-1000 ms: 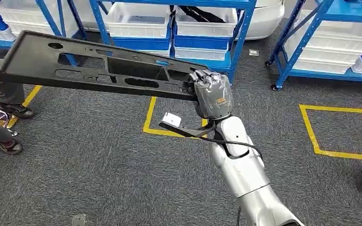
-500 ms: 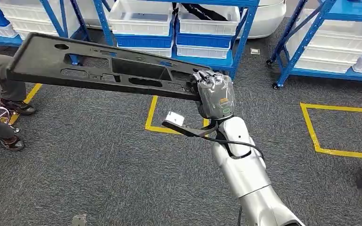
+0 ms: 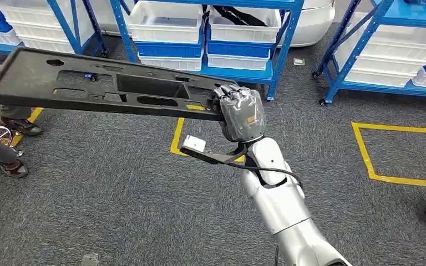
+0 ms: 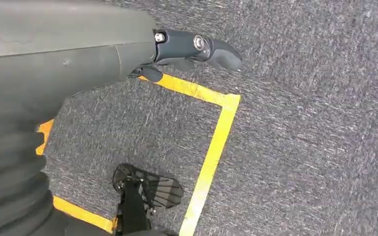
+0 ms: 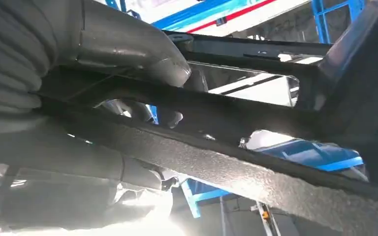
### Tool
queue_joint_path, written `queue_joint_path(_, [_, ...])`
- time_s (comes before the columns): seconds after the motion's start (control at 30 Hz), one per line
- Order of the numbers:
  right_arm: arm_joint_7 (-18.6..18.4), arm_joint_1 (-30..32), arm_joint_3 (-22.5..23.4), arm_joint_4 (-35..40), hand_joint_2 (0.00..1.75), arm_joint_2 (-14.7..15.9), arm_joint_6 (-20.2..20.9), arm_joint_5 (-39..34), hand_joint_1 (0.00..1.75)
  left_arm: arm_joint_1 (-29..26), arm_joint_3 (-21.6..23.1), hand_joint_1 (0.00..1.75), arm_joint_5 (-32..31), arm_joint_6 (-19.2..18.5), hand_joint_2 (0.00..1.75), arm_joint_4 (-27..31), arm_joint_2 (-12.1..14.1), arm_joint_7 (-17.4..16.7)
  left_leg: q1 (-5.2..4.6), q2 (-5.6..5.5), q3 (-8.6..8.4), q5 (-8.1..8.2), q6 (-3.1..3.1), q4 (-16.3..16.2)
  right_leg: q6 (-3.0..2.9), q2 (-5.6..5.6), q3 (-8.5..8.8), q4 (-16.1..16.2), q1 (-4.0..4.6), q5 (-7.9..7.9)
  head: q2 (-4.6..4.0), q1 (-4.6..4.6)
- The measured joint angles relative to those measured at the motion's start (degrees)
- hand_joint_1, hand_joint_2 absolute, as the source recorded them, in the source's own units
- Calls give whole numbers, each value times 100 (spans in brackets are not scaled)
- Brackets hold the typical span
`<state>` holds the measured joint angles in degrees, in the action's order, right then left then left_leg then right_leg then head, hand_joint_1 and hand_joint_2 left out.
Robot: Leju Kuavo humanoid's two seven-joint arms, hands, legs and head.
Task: Take the parts from the cabinet and place them on the table.
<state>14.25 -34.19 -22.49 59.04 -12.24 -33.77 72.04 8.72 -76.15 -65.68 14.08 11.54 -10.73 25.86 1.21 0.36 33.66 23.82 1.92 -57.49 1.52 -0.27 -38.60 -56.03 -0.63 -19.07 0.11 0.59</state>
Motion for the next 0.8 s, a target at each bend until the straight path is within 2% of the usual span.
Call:
queue_joint_path(0.03, [-19,-9,-24,-2,175,-33,7,28,171,1,-9,0,17,7,175,0,2,-2,2,-2,21,-35,40,16,-47,6,-115,-263,-4,-221,0,-17])
queue_joint_path(0.1, [-66,-13,-52,-35,175,-87,39,87,171,-5,-53,0,30,15,175,0,11,-20,14,-9,75,-67,31,18,-99,10,-511,-1297,-21,-721,0,-13])
queue_joint_path(0.13, [-98,-15,-72,-55,175,-98,53,133,171,-8,-57,0,28,17,175,0,15,-26,22,-20,109,-87,9,16,-90,11,-661,-1738,-25,-894,0,-33])
queue_joint_path(0.17, [-137,-15,-92,-76,175,-114,74,172,171,-12,-63,0,28,15,175,0,17,-37,27,-39,143,-109,-17,16,-56,10,-697,-1929,-38,-973,0,-28])
queue_joint_path(0.2, [-162,-18,-105,-98,175,-131,90,192,171,-12,-72,0,28,15,175,0,17,-39,39,-75,175,-133,-51,15,-21,11,-577,-1825,-48,-969,0,-26])
queue_joint_path(0.23, [-175,-34,-122,-114,175,-149,103,212,171,-12,-83,0,28,15,175,0,20,-48,59,-105,209,-163,-89,15,17,12,-258,-1414,-48,-896,0,-35])
queue_joint_path(0.27, [-177,-64,-140,-125,175,-166,105,223,171,-12,-85,0,28,17,175,0,22,-55,75,-147,238,-193,-134,15,44,30,158,-796,-62,-792,0,-31])
queue_joint_path(0.3, [-179,-104,-151,-129,175,-184,107,227,171,-10,-87,0,26,20,175,0,22,-57,86,-176,260,-223,-172,16,29,115,558,-240,-64,-743,0,-31])
queue_joint_path(0.33, [-183,-143,-162,-129,175,-203,107,227,171,-11,-87,0,19,30,175,0,15,-61,105,-186,265,-249,-212,23,2,218,644,-48,-30,-782,0,-14])
queue_joint_path(0.37, [-186,-178,-173,-129,175,-232,109,229,171,-6,-87,0,15,39,175,0,15,-66,94,-233,281,-261,-270,33,-49,235,656,-14,45,-753,0,-35])
queue_joint_path(0.43, [-203,-233,-179,-140,175,-238,114,229,171,-12,-90,0,11,39,175,0,11,-70,115,-287,287,-297,-354,70,-106,186,602,-38,58,-730,0,-31])
queue_joint_path(0.47, [-216,-238,-179,-144,175,-256,116,229,171,-21,-90,0,11,42,175,0,9,-77,116,-329,297,-340,-412,113,-155,148,615,5,35,-685,0,-48])
queue_joint_path(0.5, [-218,-239,-184,-149,175,-278,116,227,171,-31,-92,0,11,48,175,0,26,-76,155,-258,326,-333,-414,52,-224,100,709,69,-142,-590,0,-13])
queue_joint_path(0.53, [-221,-247,-184,-153,175,-304,118,227,171,-43,-96,0,11,55,175,0,46,-79,141,-136,387,-152,-407,-122,-267,79,700,77,-102,-566,0,-6])
queue_joint_path(0.57, [-225,-247,-184,-153,175,-310,118,227,171,-43,-98,0,11,59,175,0,48,-83,147,-92,518,106,-410,-478,-332,35,696,76,-94,-545,0,35])
queue_joint_path(0.63, [-225,-227,-186,-175,175,-310,118,223,171,-46,-103,0,0,66,175,0,50,-87,150,-89,912,567,-465,-1425,-331,-50,669,69,-60,-544,0,33])
queue_joint_path(0.67, [-227,-210,-192,-188,175,-312,118,223,171,-51,-103,0,-20,66,175,0,52,-92,157,-84,1018,644,-493,-1695,-329,-97,659,63,-54,-543,0,33])
queue_joint_path(0.7, [-231,-192,-194,-199,175,-310,114,223,171,-59,-105,0,-35,66,175,0,52,-94,164,-66,975,587,-504,-1656,-326,-140,653,54,-50,-545,0,28])
queue_joint_path(0.73, [-236,-174,-194,-203,175,-310,109,227,171,-62,-105,0,-48,66,175,0,57,-96,176,-34,814,437,-518,-1383,-322,-183,644,30,-57,-549,0,37])
queue_joint_path(0.8, [-245,-143,-199,-201,175,-304,105,238,171,-61,-107,0,-77,59,175,0,74,-96,211,130,238,28,-545,-391,-255,-251,627,-46,-79,-594,0,48])
